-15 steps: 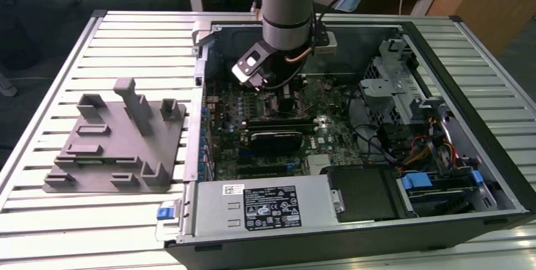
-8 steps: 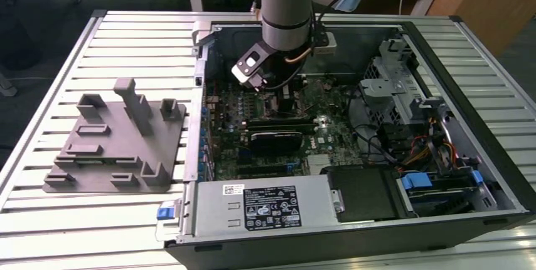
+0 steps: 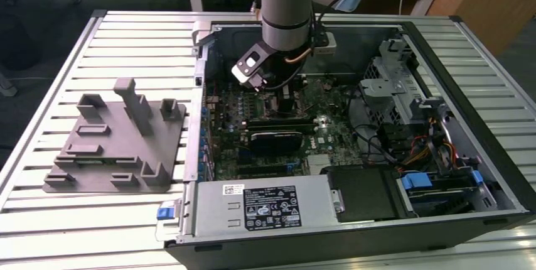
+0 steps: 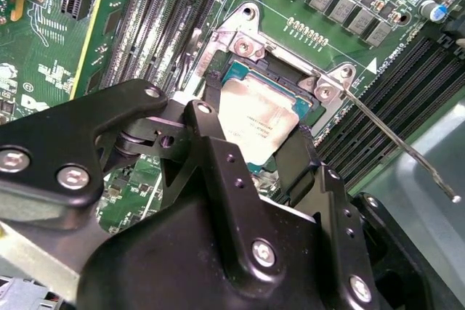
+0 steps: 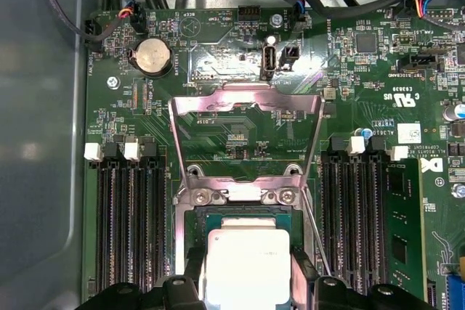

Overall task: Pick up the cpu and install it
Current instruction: 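Place the cpu into insertion slot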

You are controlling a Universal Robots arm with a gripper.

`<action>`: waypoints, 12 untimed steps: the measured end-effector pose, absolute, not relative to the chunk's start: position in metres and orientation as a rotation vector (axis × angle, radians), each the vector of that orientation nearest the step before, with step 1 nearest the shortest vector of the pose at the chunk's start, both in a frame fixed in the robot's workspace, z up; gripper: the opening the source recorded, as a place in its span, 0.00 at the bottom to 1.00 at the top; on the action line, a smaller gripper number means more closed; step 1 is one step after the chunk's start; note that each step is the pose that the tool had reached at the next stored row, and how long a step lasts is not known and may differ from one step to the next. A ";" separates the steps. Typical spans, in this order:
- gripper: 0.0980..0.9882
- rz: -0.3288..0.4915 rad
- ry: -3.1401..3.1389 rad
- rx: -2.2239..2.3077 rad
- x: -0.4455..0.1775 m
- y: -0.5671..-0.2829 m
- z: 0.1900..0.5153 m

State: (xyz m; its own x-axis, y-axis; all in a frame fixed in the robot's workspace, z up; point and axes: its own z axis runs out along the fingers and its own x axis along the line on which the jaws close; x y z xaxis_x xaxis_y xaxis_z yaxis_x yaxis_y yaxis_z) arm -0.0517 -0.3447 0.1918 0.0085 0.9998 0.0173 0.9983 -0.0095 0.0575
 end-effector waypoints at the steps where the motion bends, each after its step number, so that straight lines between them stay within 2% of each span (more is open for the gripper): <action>1: 0.51 0.082 2.191 2.210 -0.052 -0.345 0.192; 2: 0.51 0.082 2.190 2.210 -0.052 -0.345 0.192; 3: 0.58 0.082 2.190 2.210 -0.052 -0.345 0.192; 12: 0.58 0.082 2.190 2.210 -0.052 -0.345 0.194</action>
